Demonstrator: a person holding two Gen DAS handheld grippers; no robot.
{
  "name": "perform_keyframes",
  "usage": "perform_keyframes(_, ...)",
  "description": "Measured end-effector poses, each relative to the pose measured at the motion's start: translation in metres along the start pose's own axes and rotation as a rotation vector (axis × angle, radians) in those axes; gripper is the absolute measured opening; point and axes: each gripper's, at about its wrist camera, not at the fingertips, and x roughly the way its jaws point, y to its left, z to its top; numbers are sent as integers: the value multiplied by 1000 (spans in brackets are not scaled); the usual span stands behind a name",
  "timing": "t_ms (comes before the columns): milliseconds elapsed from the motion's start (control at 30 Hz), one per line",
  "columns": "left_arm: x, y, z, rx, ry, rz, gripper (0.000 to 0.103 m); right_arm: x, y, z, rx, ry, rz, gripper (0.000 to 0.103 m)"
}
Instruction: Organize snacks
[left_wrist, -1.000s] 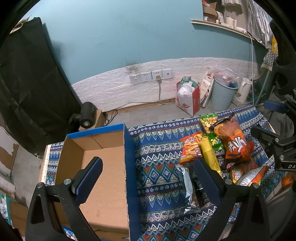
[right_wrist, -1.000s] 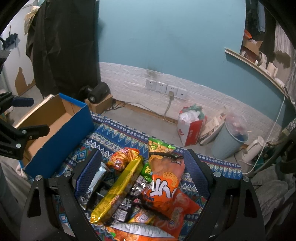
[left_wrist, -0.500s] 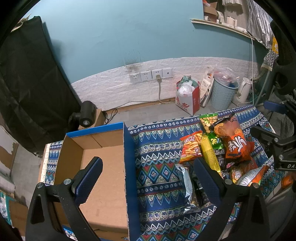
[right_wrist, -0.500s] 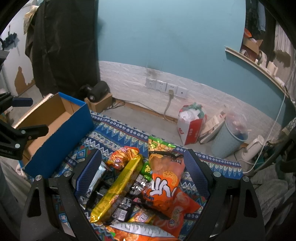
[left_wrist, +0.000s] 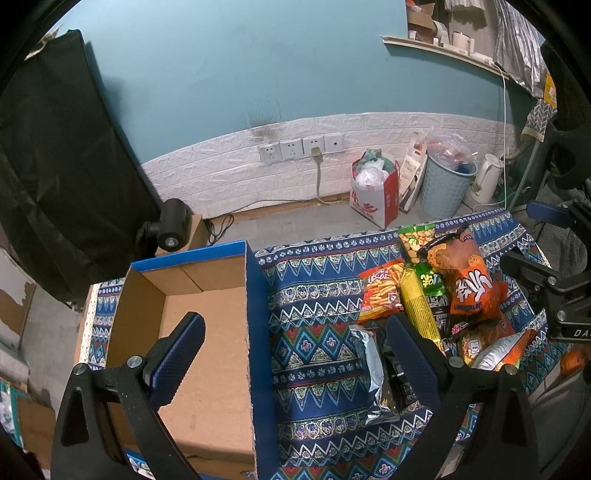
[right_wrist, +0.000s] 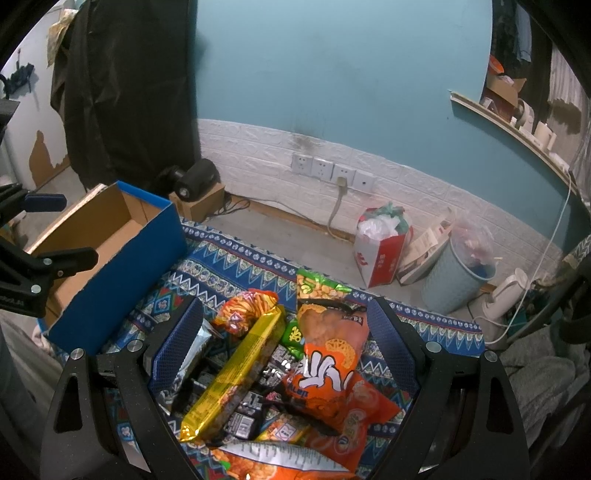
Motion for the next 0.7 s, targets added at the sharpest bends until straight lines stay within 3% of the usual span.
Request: perform_keyframes(700, 3, -1, -6, 0, 7, -1, 100, 2, -2, 2, -1, 16, -1, 89)
